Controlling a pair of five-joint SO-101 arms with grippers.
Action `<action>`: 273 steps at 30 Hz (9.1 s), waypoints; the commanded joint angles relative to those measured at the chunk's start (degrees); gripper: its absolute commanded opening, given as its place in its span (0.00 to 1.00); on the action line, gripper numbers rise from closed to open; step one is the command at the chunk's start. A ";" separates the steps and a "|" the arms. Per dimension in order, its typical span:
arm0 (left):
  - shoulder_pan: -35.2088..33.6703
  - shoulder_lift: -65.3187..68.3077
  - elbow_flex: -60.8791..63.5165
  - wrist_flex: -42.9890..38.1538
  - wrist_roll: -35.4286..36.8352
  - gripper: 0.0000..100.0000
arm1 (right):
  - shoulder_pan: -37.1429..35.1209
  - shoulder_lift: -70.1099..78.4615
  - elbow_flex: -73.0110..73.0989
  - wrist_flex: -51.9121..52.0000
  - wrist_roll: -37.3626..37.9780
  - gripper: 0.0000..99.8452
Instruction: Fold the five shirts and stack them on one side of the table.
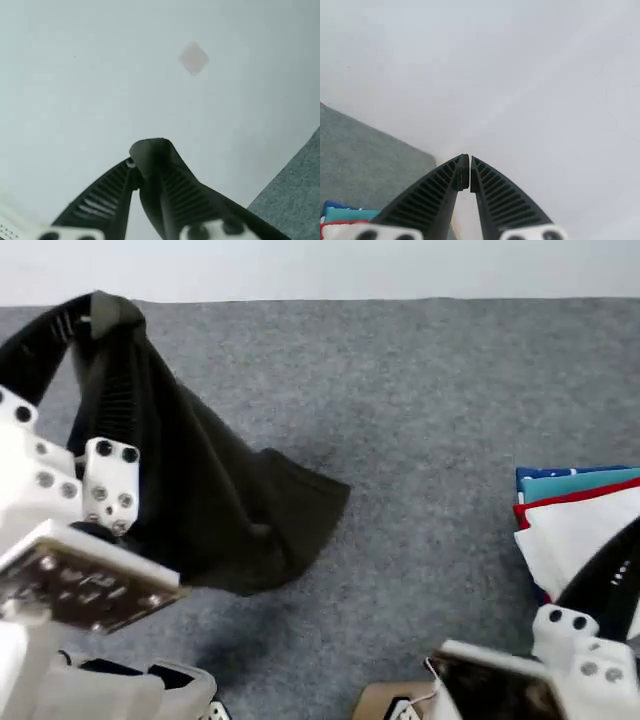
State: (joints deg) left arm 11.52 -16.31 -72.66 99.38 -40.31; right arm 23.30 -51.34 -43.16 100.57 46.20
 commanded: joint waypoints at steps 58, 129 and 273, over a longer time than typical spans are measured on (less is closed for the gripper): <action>-41.67 38.51 68.18 -27.08 -6.07 0.00 | -56.92 63.43 30.33 -17.10 -43.16 0.22; -31.21 21.98 73.01 -21.80 -1.49 0.00 | -50.42 89.98 -14.07 -6.64 -16.00 0.25; -24.53 11.78 71.16 -22.95 -1.49 0.00 | -40.13 93.85 -24.35 2.24 -13.27 0.01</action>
State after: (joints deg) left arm -13.98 1.71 3.30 75.30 -42.24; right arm -18.11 52.48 -64.26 100.48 32.31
